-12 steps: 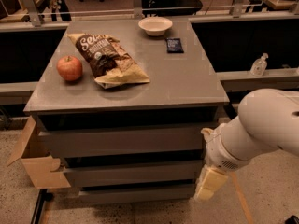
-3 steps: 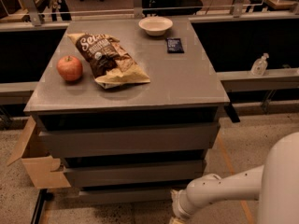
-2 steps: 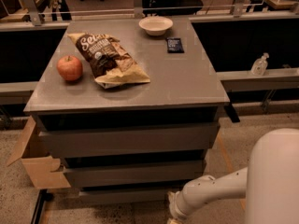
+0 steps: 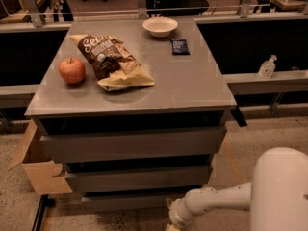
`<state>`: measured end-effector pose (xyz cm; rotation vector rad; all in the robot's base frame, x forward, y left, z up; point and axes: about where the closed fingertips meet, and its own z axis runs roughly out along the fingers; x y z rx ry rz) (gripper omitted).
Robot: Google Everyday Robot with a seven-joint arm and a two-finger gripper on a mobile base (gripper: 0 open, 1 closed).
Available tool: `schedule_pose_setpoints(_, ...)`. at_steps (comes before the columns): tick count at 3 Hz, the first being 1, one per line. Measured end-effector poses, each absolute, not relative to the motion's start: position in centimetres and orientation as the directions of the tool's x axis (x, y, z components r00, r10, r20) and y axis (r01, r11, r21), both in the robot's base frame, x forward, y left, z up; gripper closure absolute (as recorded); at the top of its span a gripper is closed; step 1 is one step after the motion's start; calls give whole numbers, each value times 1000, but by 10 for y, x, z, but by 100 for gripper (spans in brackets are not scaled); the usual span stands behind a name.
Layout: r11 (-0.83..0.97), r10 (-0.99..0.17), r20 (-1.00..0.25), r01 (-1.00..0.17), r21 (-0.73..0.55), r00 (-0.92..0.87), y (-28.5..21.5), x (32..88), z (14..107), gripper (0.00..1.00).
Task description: Open bottom drawer
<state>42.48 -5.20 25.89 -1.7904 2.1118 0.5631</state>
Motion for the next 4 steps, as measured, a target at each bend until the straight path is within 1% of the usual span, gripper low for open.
schedule_pose_setpoints(1,124,-855,-500,-991,56,-135,-53,445,249,0)
schedule_pose_setpoints(2,125,-857,-497,-990,59,-138,-52,443,251,0)
schedule_pose_setpoints(4,113,-862,-498,-994,-9,-93,-55,474,219,0)
